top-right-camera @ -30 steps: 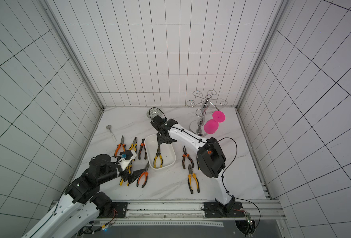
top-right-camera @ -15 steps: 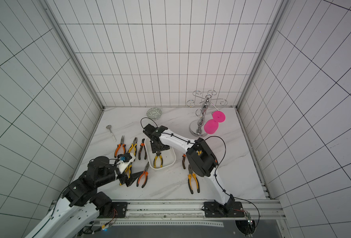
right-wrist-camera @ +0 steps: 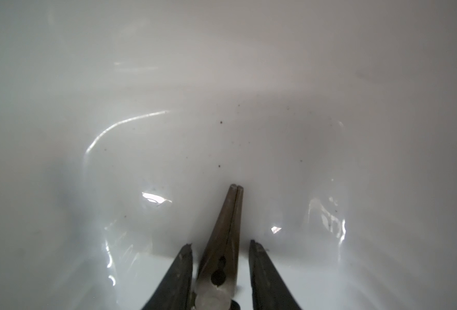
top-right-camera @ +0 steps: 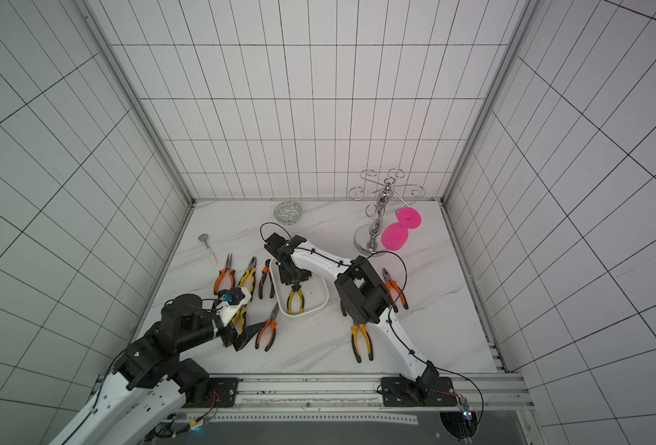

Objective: Take the pliers out of the storage box
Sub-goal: Pick up the pliers from the storage box.

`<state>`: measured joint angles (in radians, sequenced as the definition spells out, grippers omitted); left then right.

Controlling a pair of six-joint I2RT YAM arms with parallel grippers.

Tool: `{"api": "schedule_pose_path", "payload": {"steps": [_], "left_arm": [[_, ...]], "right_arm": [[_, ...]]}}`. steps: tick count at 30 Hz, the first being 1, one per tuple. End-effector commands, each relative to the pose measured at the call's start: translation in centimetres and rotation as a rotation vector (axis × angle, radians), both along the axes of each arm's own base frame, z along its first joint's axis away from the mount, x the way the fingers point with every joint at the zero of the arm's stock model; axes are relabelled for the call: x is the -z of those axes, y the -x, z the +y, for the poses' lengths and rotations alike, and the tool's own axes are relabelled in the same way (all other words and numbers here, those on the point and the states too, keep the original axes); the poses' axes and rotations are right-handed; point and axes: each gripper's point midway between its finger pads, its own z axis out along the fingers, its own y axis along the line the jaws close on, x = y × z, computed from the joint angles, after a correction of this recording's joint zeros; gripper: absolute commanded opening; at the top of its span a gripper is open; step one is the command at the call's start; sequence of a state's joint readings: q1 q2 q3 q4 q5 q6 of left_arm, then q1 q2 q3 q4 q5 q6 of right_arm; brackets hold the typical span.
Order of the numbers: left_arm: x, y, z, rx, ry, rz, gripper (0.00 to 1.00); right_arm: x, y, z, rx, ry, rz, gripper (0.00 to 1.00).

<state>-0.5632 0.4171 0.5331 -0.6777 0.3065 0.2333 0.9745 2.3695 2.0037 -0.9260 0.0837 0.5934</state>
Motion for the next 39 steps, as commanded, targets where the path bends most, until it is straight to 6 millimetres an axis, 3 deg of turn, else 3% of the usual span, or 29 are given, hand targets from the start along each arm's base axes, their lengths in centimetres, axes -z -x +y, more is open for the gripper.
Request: {"api": "schedule_pose_path", "payload": {"steps": [1,3,7,12,16,24,30,37,39], "left_arm": [[-1.2,0.1,0.0,0.004,0.016,-0.022,0.99],[-1.1,0.1,-0.1,0.005,0.016,-0.021,0.99],[-1.0,0.1,-0.2,0.007,0.018,-0.021,0.99],[-0.8,0.0,-0.1,0.003,0.015,-0.018,0.99],[-0.8,0.0,-0.1,-0.001,0.016,-0.020,0.99],[-0.9,-0.1,-0.2,0.000,0.018,-0.019,0.99],[-0.8,-0.2,-0.3,0.003,0.016,-0.015,0.99],[-0.8,-0.4,-0.7,0.016,0.022,-0.012,0.99],[-0.8,-0.5,-0.8,0.021,0.022,-0.009,0.99]], "right_arm": [[-0.3,0.7,-0.2,0.018,0.000,0.047,0.40],[-0.5,1.0,-0.2,0.014,-0.010,0.053,0.42],[-0.9,1.2,0.0,0.017,-0.024,0.060,0.35],[-0.5,1.4,-0.2,0.022,-0.014,0.074,0.16],[-1.2,1.2,-0.2,0.023,-0.022,0.061,0.01],[-6.2,-0.8,0.3,0.000,-0.071,-0.035,0.00],[-9.6,-1.4,-0.6,-0.002,-0.085,-0.088,0.00],[-12.2,-1.9,-1.9,0.006,-0.105,-0.124,0.00],[-12.0,-2.0,-2.0,0.002,-0.112,-0.117,0.00]]}}
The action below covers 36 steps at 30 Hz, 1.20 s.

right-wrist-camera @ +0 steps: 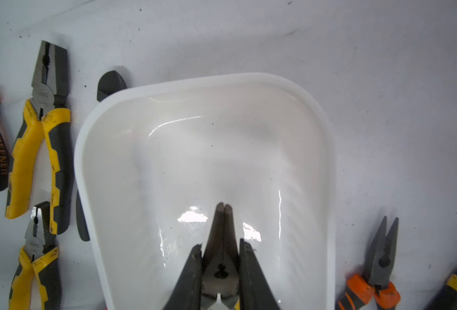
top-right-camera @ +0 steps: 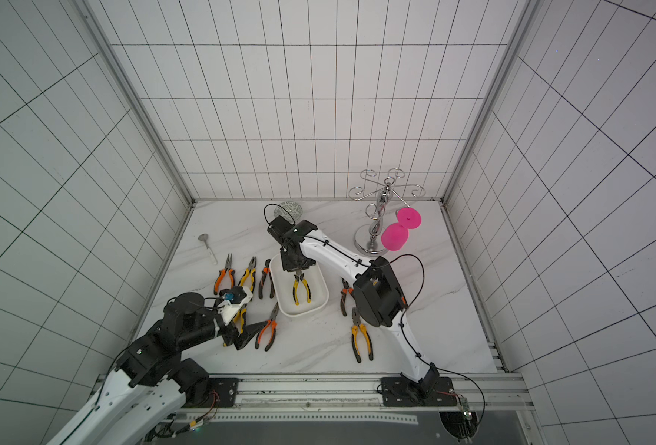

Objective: Take the pliers out of the storage box
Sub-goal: Pick up the pliers from the storage box, then place the pliers at the center of the board.

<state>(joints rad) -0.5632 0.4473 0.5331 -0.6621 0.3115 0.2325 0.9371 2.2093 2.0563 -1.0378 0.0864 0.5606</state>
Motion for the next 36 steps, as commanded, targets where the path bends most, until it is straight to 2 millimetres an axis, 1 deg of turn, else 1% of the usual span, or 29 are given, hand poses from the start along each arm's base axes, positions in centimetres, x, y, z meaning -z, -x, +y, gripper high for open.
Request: {"api": "schedule_pose_path", "payload": {"steps": [1,2,4,9,11,16,19,22,25,28,32,36], "left_arm": [[-1.1,-0.2,-0.6,0.019,0.029,-0.022,0.99],[-1.1,-0.3,-0.7,0.021,0.029,-0.022,0.99],[-1.2,-0.4,-0.8,0.022,0.031,-0.023,0.99],[-1.2,-0.5,-1.0,0.031,0.031,-0.025,0.99],[-1.2,-0.6,-1.2,0.035,0.037,-0.024,0.99],[-1.6,-0.7,-1.9,0.064,0.055,-0.026,0.99],[-1.9,-0.9,-2.4,0.088,0.063,-0.032,0.99],[-2.1,-1.0,-3.0,0.114,0.069,-0.034,0.99],[-2.5,-1.2,-3.5,0.132,0.077,-0.033,0.99],[-2.8,-1.4,-3.8,0.146,0.084,-0.037,0.99],[-3.2,-1.4,-4.4,0.171,0.088,-0.043,0.99],[-3.3,-1.4,-5.0,0.194,0.081,-0.046,0.99]], "right_arm": [[-3.0,-0.8,-0.4,-0.002,-0.034,-0.047,0.00],[-2.7,-0.8,-0.5,0.000,-0.031,-0.037,0.00],[-2.9,-0.8,-0.8,0.003,-0.027,-0.036,0.00],[-6.8,-1.0,-1.4,-0.010,-0.076,-0.092,0.00],[-7.9,-0.9,-1.9,-0.007,-0.091,-0.092,0.00],[-9.5,0.1,-3.7,-0.001,-0.116,-0.074,0.00],[-10.1,0.9,-5.4,0.005,-0.126,-0.062,0.00],[-10.7,1.7,-7.9,0.009,-0.111,-0.070,0.00],[-10.7,2.5,-11.6,0.064,-0.083,-0.073,0.00],[-10.1,3.6,-15.5,0.136,-0.060,-0.069,0.00],[-8.0,5.5,-20.5,0.247,-0.030,-0.040,0.00],[-5.5,7.5,-25.4,0.427,-0.018,0.003,0.00]]}}
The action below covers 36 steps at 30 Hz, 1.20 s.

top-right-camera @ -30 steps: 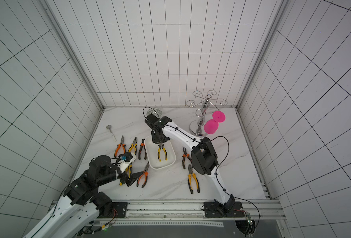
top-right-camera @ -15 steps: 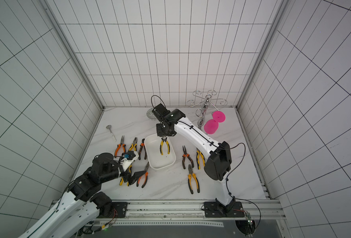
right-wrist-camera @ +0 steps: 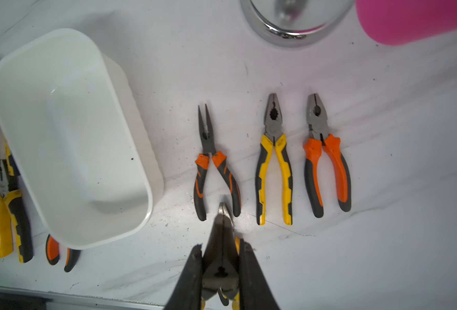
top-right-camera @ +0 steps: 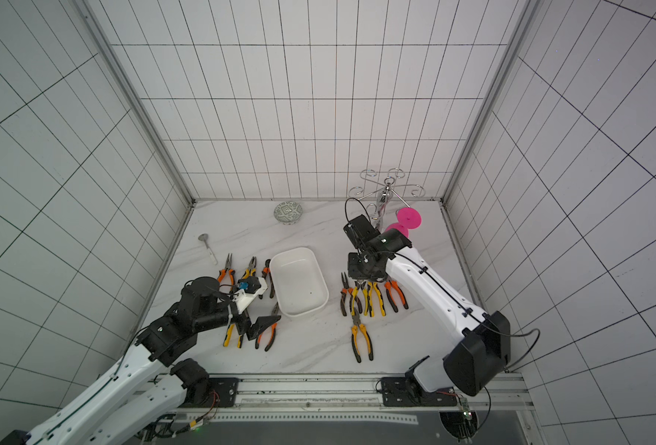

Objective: Take the pliers out of the storage box
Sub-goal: Place the pliers at the center of the board.

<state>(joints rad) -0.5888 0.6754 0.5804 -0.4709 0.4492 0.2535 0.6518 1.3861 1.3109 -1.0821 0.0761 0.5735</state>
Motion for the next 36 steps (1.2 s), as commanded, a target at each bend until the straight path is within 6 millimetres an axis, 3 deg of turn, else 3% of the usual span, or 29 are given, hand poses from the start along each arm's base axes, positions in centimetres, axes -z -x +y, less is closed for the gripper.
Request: {"api": "schedule_pose_path", "payload": {"steps": [1,6,15,22,26,32,33,36], "left_arm": [[-2.0,0.0,-1.0,0.043,0.032,-0.059,0.99],[-2.0,0.3,-1.5,0.061,0.035,-0.056,0.99],[-1.9,0.7,-2.0,0.077,0.038,-0.055,0.99],[-1.6,0.8,-1.9,0.067,0.038,-0.051,0.99],[-1.5,0.6,-1.9,0.054,0.039,-0.053,0.99],[-1.5,0.3,-2.0,0.042,0.051,-0.051,0.99],[-1.4,0.2,-2.0,0.038,0.051,-0.051,0.99],[-1.4,-0.4,-1.8,-0.013,0.068,-0.034,0.99]], "right_arm": [[2.0,1.6,-4.2,0.188,0.003,0.030,0.00],[4.9,3.5,-8.9,0.433,-0.060,0.058,0.00],[10.4,5.1,-12.7,0.710,-0.192,0.178,0.00],[13.6,4.8,-14.8,0.826,-0.213,0.256,0.00],[15.5,5.4,-14.9,0.885,-0.216,0.326,0.00],[17.6,5.2,-15.2,0.968,-0.252,0.297,0.01],[17.7,5.1,-15.2,0.959,-0.249,0.299,0.07],[17.0,4.6,-15.4,0.897,-0.223,0.284,0.38]]}}
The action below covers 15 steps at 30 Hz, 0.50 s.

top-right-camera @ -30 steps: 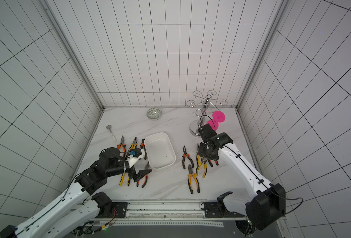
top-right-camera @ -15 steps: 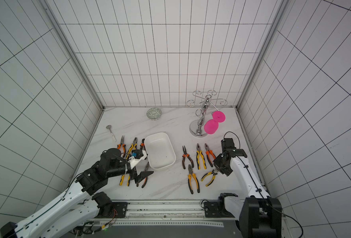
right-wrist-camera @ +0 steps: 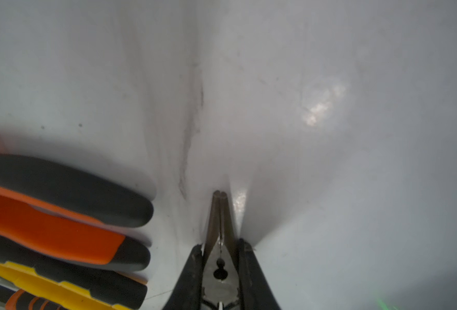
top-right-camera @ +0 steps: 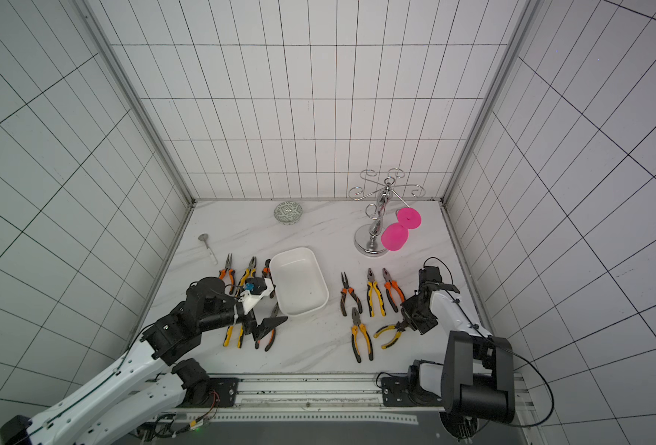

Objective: Take the pliers out of the storage box
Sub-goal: Place the pliers at the center of the board.

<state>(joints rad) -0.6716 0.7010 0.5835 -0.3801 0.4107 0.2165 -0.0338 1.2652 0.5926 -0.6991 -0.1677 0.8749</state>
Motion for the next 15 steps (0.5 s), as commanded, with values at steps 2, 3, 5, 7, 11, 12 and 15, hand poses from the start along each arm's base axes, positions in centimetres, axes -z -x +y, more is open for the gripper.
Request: {"api": "schedule_pose_path", "payload": {"steps": [2,3,5,7,11,12,15], "left_arm": [[-0.3,-1.1,0.4,-0.086,0.039,0.005,0.99],[-0.3,-1.5,0.6,-0.112,0.041,-0.001,0.99],[-0.3,-2.3,1.2,-0.166,0.043,-0.019,0.99],[-0.5,-3.3,2.0,-0.242,0.057,-0.043,0.99],[-1.1,-5.8,4.7,-0.439,0.103,-0.067,0.99],[-1.3,-6.6,5.6,-0.498,0.122,-0.064,0.99],[-1.1,-8.3,8.5,-0.644,0.171,-0.051,0.99]], "right_arm": [[-0.5,-0.7,-0.8,-0.048,0.042,-0.047,0.52],[-1.0,-0.8,-0.8,-0.055,0.046,-0.064,0.59],[-2.4,-0.9,-1.0,-0.077,0.060,-0.089,0.69],[-3.9,-0.8,-1.3,-0.100,0.084,-0.102,0.77],[-8.1,-2.5,-2.7,-0.174,0.199,-0.240,0.88],[-9.4,-3.4,-3.1,-0.198,0.232,-0.303,0.91],[-12.2,-5.8,-4.0,-0.253,0.329,-0.433,1.00]]}}
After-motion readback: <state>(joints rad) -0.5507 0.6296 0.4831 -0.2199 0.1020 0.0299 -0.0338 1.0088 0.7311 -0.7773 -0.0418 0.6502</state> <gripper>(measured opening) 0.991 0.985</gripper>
